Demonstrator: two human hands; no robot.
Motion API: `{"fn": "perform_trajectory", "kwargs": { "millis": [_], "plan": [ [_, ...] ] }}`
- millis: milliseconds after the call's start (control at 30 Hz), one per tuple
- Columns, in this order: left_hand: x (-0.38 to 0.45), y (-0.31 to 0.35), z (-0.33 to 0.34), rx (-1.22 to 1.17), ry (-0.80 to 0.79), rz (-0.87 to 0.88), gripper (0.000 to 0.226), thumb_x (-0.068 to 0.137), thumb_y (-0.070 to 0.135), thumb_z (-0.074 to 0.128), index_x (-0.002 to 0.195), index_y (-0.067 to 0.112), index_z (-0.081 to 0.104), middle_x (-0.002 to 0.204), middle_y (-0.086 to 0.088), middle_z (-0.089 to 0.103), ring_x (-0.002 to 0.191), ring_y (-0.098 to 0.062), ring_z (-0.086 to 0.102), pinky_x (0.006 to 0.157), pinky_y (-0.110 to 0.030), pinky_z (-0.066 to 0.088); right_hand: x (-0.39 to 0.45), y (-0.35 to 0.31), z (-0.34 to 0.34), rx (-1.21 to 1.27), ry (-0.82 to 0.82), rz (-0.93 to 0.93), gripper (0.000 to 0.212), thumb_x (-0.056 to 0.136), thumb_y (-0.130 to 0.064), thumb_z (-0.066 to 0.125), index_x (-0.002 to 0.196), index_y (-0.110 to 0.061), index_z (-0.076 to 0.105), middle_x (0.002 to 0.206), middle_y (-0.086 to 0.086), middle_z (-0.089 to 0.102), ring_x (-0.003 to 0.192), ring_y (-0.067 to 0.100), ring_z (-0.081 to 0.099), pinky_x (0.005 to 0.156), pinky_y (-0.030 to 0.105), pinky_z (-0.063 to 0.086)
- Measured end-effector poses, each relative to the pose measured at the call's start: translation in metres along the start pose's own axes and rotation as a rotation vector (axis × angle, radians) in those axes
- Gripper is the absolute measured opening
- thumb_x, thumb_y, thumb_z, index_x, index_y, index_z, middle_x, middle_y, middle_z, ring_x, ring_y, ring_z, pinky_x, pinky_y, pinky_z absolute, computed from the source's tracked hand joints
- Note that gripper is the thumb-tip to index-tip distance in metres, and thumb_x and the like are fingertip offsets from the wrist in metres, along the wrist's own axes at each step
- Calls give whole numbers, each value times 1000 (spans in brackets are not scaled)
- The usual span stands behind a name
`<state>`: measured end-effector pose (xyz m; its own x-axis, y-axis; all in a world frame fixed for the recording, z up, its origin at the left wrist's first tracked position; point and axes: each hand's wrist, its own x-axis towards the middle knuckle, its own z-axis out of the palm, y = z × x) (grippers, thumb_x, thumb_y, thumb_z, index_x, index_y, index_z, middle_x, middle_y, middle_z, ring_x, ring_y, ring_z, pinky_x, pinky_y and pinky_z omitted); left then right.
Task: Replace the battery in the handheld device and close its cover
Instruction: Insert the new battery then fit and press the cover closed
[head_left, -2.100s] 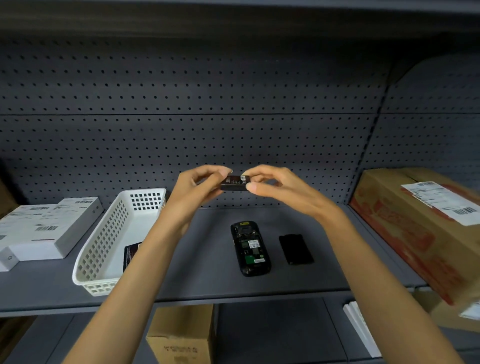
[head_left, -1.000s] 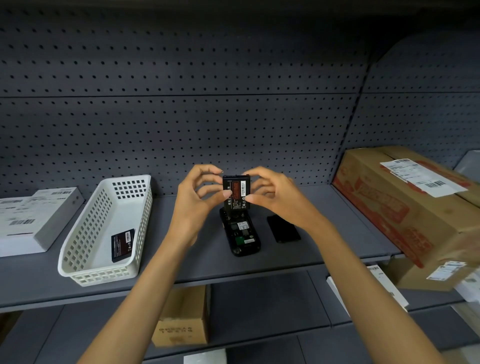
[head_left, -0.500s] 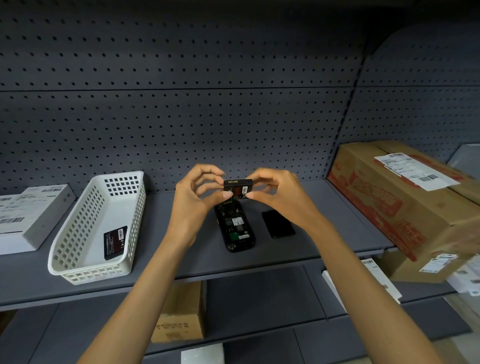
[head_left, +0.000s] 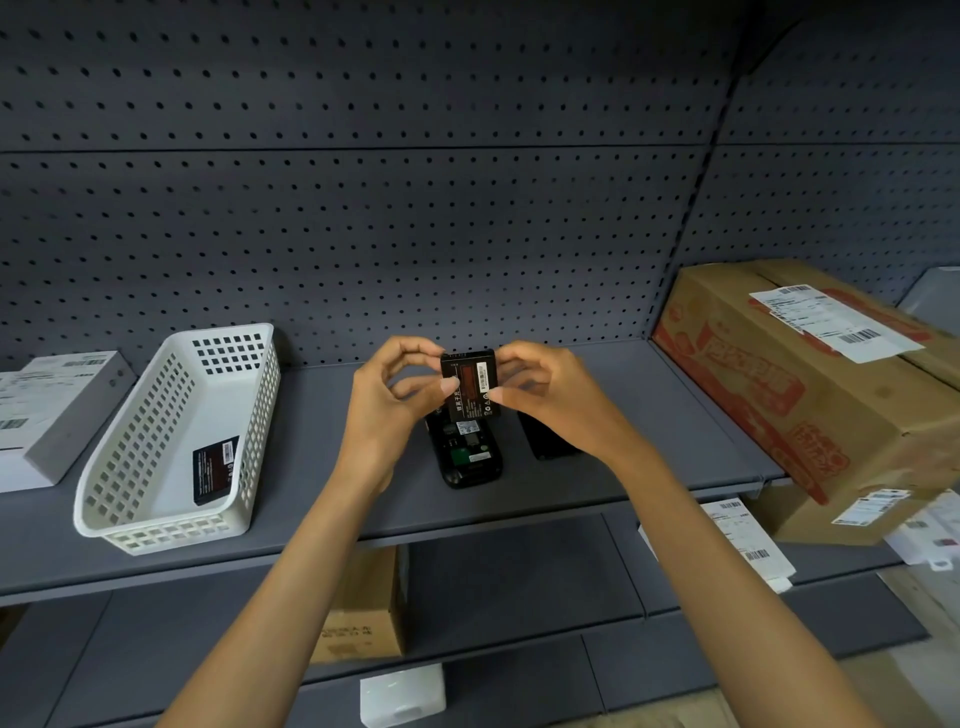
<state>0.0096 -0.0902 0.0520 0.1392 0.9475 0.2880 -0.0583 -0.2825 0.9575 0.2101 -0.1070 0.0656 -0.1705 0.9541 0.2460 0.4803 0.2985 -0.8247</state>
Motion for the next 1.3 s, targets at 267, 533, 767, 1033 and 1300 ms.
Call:
{"fn": "perform_trajectory", "kwargs": {
  "millis": [267, 533, 767, 1033, 1300],
  "plan": [
    [6, -17, 2, -8, 65, -94, 32, 83, 8, 75, 112, 7, 62, 100, -1, 68, 80, -13, 73, 71, -23, 59, 6, 13, 8, 59, -25, 33, 52, 92, -18, 69, 137, -35, 49, 104, -2, 71, 90, 9, 72, 93, 28, 54],
    [8, -43, 1, 45, 91, -180, 29, 86, 14, 73, 113, 10, 64, 101, -9, 69, 79, -12, 74, 70, -24, 59, 14, 35, 20, 14, -35, 59, 34, 92, -13, 67, 124, -23, 59, 129, -7, 59, 84, 18, 73, 90, 34, 58],
    [9, -61, -1, 87, 50, -225, 25, 87, 12, 71, 111, 10, 63, 101, -8, 67, 79, -16, 71, 72, -24, 59, 16, 47, 25, -7, -124, 120, 38, 90, -16, 70, 126, -24, 62, 121, -4, 67, 86, 9, 72, 89, 27, 54],
    [3, -69, -2, 251, 16, -192, 17, 87, 15, 72, 104, 14, 69, 110, -2, 70, 73, -11, 70, 73, -27, 60, 9, 56, 23, 42, -273, 275, 72, 75, -19, 85, 139, -27, 53, 108, 5, 72, 99, 13, 70, 101, 40, 53],
    [-4, -56, -7, 286, -179, -308, 50, 75, 21, 83, 120, 20, 64, 117, 6, 64, 85, 7, 68, 75, -10, 53, 7, 61, 20, -12, -314, 319, 67, 77, -27, 84, 139, -27, 56, 96, -2, 75, 97, 7, 71, 106, 41, 48]
  ]
}}
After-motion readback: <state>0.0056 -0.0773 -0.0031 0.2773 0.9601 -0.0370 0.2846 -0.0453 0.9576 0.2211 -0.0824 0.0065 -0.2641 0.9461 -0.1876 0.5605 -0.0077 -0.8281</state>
